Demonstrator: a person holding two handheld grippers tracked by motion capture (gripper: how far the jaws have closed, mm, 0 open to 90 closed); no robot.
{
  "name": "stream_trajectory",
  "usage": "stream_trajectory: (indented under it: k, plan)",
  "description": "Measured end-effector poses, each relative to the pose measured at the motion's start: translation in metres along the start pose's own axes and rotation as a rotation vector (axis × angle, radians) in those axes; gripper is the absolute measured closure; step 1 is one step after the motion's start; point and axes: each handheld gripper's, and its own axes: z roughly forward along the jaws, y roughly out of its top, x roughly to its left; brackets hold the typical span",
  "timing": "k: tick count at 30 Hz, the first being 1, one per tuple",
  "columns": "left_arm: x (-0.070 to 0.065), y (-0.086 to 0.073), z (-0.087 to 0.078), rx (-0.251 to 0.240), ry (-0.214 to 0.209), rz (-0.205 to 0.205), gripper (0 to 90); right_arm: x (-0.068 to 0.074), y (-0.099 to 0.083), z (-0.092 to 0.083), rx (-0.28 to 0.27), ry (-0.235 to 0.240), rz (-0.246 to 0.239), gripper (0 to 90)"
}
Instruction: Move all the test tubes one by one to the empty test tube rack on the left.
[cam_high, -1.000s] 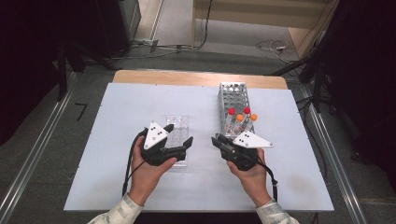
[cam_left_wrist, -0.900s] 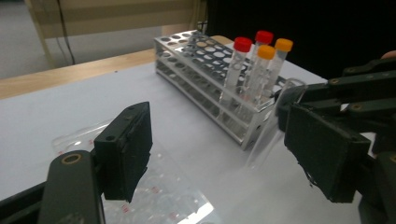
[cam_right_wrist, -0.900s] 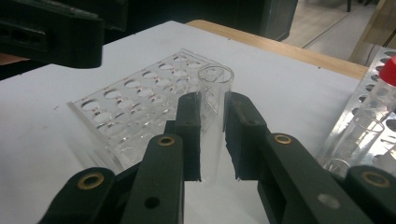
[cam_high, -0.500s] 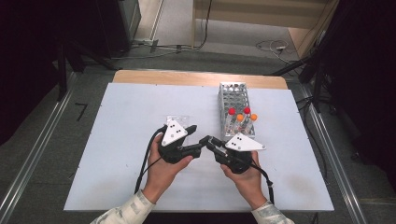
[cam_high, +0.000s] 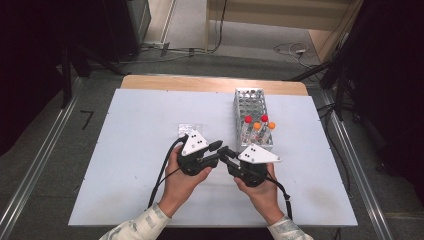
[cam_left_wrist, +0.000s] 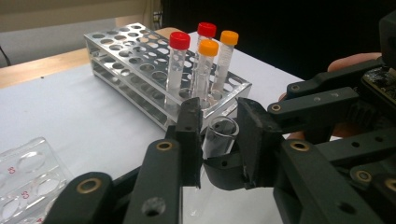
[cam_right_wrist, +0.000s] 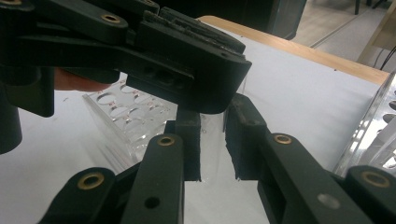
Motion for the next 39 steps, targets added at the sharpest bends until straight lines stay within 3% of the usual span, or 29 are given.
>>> stream_trajectory:
  k: [8, 21, 28, 39]
  plan:
    - [0.000, 0.000, -0.001, -0.004, 0.009, 0.019, 77.3, 0.000, 0.000, 0.000, 0.001, 0.003, 0.008, 71.5]
    - [0.010, 0.009, -0.017, -0.055, 0.004, -0.017, 77.5, -0.002, 0.001, -0.003, 0.001, 0.038, 0.050, 39.4]
    - [0.020, 0.017, -0.038, -0.083, 0.038, -0.029, 77.5, 0.000, 0.001, -0.007, 0.004, 0.067, 0.042, 34.2]
    - [0.032, 0.016, -0.058, -0.072, 0.097, -0.033, 77.4, -0.013, 0.001, -0.013, -0.006, 0.045, 0.063, 33.2]
